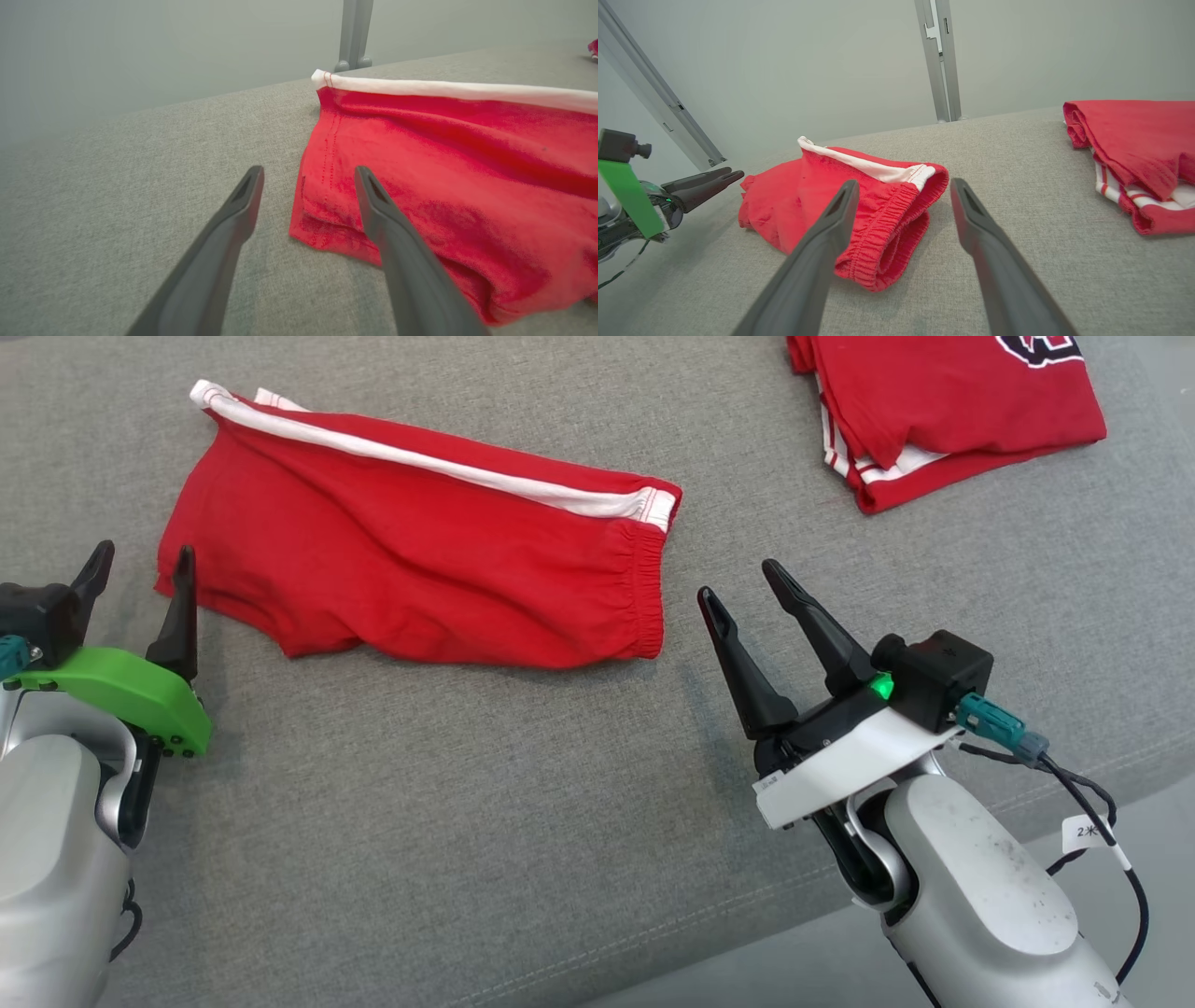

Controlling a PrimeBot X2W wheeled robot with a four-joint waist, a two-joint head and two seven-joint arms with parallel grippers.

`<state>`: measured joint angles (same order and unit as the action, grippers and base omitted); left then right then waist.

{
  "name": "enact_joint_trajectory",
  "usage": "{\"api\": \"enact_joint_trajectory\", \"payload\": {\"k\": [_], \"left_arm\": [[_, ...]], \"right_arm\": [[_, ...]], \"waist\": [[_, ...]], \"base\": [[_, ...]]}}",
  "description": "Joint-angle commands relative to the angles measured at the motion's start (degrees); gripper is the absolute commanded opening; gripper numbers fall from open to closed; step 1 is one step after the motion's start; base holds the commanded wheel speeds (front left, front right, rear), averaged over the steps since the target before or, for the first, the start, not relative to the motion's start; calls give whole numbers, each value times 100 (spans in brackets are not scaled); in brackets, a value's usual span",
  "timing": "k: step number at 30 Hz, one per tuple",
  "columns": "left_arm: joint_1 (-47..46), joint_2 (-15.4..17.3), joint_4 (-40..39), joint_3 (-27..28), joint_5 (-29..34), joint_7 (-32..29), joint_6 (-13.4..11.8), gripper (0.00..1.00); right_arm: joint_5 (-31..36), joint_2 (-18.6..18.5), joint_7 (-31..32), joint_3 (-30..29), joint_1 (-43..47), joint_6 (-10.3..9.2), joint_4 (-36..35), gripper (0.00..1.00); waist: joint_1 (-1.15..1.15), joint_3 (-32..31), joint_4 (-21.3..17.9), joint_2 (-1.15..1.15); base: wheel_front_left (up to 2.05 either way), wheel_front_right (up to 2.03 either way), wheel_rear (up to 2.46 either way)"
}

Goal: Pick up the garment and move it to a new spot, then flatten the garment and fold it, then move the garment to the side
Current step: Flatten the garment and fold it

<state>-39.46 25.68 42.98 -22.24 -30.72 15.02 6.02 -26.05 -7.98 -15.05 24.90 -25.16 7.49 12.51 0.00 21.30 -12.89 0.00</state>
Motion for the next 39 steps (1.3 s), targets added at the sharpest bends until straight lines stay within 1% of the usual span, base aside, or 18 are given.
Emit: {"api": "enact_joint_trajectory", "payload": {"k": [1, 10, 15, 16, 17, 18, 26, 30, 39], "left_arm": [[-69, -41, 99, 35, 73, 14, 34, 100], [-240, -86, 685, 126, 221, 13, 106, 100], [-274, -215, 917, 122, 264, 4, 132, 100], [-267, -259, 960, 83, 253, 2, 140, 82], [-277, -280, 1002, 58, 241, 1, 142, 38], [-291, -286, 1017, 47, 233, 1, 143, 0], [-135, -389, 847, -32, 193, 5, 145, 0], [82, -466, 662, 32, 165, 5, 146, 0], [837, -810, 238, 218, 300, 6, 147, 0]], "right_arm": [[42, 11, -16, -7, 62, 0, -35, 100], [64, 58, -16, -70, 124, 0, -94, 100], [71, 77, -16, -98, 147, 0, -77, 100], [74, 77, -16, -101, 148, 0, -65, 100], [77, 71, -16, -109, 146, 0, -55, 100], [80, 66, -16, -112, 142, 0, -47, 100], [67, 46, -16, -48, 182, 0, 10, 100], [15, 34, -16, -24, 223, 0, 64, 100], [-66, -12, -16, -59, 437, 0, 199, 100]], "waist": [[0, 64, -92, 0], [0, 197, -234, 0], [0, 196, -214, 0], [0, 185, -204, 0], [0, 171, -190, 0], [0, 154, -173, 0], [0, -67, -34, 0], [0, -261, 73, 0], [0, -742, 394, 0]], "base": [[0, 0, 0], [0, 0, 0], [0, 0, 0], [0, 0, 0], [0, 0, 0], [0, 0, 0], [0, 0, 0], [0, 0, 0], [0, 0, 0]]}}
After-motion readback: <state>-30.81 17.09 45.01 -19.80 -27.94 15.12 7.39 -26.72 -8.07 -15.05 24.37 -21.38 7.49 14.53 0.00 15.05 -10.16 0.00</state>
